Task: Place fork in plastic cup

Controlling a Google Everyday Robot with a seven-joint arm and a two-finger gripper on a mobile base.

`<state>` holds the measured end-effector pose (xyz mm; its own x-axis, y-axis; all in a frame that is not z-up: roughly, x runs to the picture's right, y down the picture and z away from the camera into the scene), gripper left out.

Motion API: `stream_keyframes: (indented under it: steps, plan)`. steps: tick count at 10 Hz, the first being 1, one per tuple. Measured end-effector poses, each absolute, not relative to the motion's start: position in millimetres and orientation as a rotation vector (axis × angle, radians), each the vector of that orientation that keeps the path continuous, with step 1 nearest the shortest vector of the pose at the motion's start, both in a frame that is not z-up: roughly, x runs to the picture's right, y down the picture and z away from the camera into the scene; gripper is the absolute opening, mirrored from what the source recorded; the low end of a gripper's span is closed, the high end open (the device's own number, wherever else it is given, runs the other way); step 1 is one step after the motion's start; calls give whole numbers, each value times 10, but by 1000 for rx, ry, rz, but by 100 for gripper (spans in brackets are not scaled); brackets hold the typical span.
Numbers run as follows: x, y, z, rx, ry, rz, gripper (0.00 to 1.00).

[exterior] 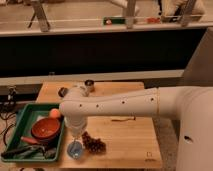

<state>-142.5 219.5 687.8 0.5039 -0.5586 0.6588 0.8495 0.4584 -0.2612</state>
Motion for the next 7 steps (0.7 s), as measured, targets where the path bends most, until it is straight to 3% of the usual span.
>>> stream_keyframes:
  steps: [7]
  plan:
    - [-1367,2215,6939,-535,-661,-1092,0]
